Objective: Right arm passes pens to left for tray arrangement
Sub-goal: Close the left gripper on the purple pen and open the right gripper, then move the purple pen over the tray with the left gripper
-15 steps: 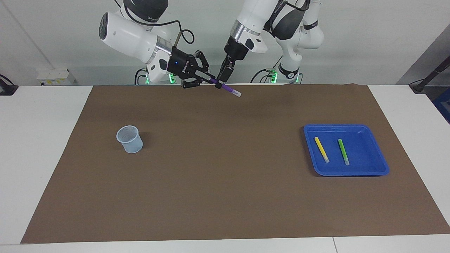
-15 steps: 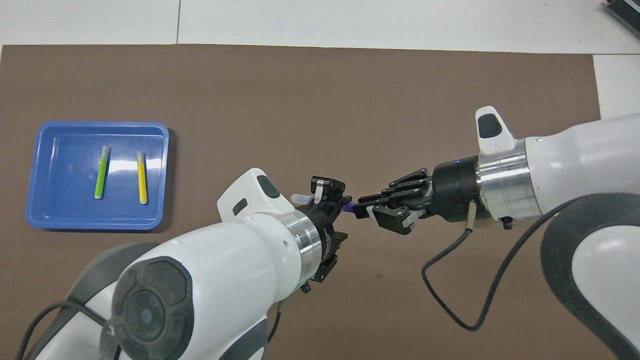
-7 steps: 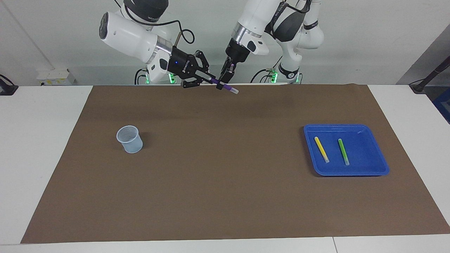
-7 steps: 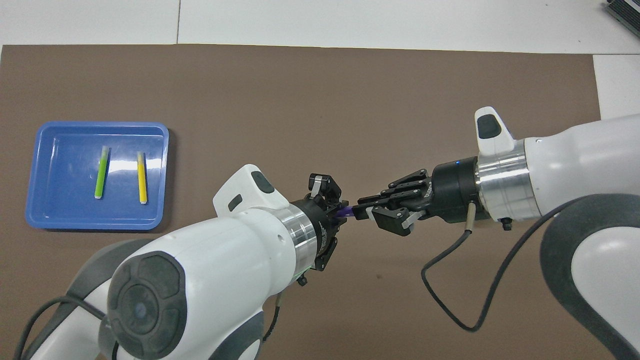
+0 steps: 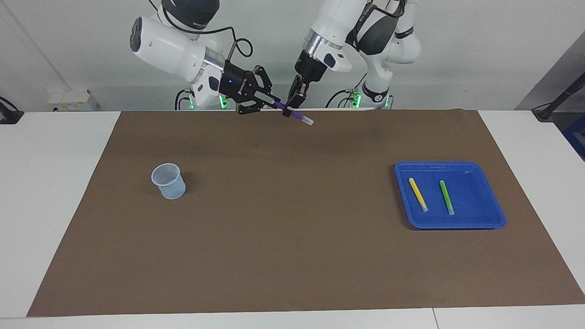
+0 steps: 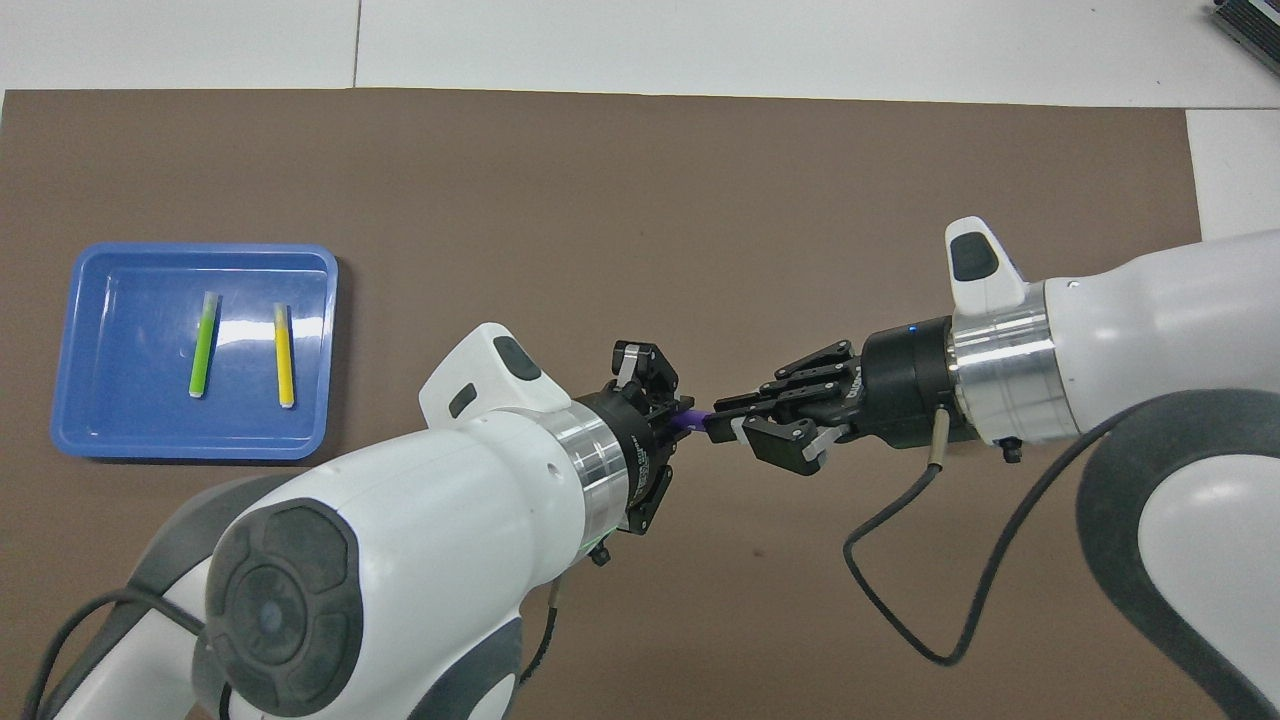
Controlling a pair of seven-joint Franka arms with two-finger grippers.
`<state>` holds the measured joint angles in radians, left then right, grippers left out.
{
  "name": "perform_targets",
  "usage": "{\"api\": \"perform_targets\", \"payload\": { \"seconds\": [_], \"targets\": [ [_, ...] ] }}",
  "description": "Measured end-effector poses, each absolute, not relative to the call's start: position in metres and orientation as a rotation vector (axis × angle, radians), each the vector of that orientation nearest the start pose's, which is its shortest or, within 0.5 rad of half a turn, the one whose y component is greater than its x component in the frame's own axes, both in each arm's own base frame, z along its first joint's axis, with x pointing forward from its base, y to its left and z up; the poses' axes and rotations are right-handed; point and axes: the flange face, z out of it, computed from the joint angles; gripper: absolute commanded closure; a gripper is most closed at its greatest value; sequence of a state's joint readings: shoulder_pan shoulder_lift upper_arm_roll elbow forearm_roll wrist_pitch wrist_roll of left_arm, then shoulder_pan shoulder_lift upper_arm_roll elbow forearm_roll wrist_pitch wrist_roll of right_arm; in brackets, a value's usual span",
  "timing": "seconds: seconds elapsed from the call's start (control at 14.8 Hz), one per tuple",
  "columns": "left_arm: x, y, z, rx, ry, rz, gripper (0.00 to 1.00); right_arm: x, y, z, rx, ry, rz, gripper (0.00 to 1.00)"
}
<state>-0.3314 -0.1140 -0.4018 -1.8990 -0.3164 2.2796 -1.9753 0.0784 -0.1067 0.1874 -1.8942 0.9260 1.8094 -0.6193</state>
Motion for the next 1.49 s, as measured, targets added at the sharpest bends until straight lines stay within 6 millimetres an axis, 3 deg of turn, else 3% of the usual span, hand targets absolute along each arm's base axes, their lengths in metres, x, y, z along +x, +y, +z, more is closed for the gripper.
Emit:
{"api": "perform_targets", "payload": {
  "seconds": [0.07,0.14,0.2,0.27,0.61,0.74,1.22,1.49],
  "targets": [
    [0.411,-0.395,0.598,2.014,1.663,-0.176,1.00,0.502,0.210,0.579,-2.147,-0.736,-0.213,1.00],
    [0.411,-0.395,0.598,2.014,1.663,-0.176,1.00,0.502,0.210,0.579,-2.147,-0.736,-0.213,0.62],
    [0.412,-0.394,0.598,2.013,1.663,-0.176,1.00,0.502,0.210,0.579,-2.148,-0.735,-0.215,0.08],
    [0.412,-0.394,0.597,2.016,1.666,-0.177,1.00,0.503,0.209,0.580,-2.152,-0.729,-0.232,0.00],
    [0.414,-0.390,0.590,2.052,1.655,-0.172,1.00,0.507,0.206,0.583,-2.162,-0.715,-0.268,0.00],
    [0.424,-0.374,0.584,2.126,1.630,-0.156,1.00,0.507,0.206,0.583,-2.162,-0.715,-0.268,0.00],
    [0.472,-0.280,0.565,2.408,1.485,-0.137,1.00,0.513,0.193,0.594,-2.250,-0.664,-0.266,0.00],
    [0.498,-0.201,0.559,2.573,1.300,-0.140,1.00,0.517,0.171,0.607,-2.366,-0.612,-0.277,0.00]
  ]
}}
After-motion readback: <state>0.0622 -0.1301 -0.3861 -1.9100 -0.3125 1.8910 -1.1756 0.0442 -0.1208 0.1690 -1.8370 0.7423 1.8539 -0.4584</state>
